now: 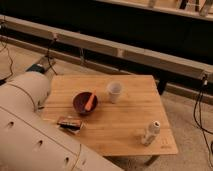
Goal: Place the eraser on the white sponge
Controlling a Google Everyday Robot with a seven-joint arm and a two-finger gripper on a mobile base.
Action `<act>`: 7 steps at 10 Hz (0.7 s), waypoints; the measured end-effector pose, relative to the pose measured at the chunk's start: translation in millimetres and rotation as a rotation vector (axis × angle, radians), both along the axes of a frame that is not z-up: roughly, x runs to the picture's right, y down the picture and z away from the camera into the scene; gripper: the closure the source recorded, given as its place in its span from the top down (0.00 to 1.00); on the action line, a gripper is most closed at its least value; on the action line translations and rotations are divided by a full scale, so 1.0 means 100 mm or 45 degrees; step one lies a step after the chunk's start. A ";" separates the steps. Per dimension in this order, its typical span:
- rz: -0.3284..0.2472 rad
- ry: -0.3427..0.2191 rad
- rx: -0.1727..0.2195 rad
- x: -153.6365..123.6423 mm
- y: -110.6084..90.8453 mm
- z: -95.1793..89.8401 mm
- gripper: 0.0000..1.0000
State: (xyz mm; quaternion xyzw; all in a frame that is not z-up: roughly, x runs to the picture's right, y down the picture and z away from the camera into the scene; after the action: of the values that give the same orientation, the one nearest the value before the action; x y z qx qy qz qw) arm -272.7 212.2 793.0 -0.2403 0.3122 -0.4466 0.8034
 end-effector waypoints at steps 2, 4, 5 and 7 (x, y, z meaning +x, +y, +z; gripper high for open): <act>0.002 0.001 -0.002 0.00 0.01 0.00 0.72; 0.004 0.001 -0.001 0.00 0.01 0.00 0.72; 0.005 -0.001 0.001 0.00 0.01 0.00 0.72; 0.008 -0.009 0.012 -0.02 -0.03 -0.02 0.72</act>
State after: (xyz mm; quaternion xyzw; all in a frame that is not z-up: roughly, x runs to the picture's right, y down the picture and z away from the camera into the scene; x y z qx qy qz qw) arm -274.4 209.6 790.6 -0.2358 0.3106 -0.4433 0.8071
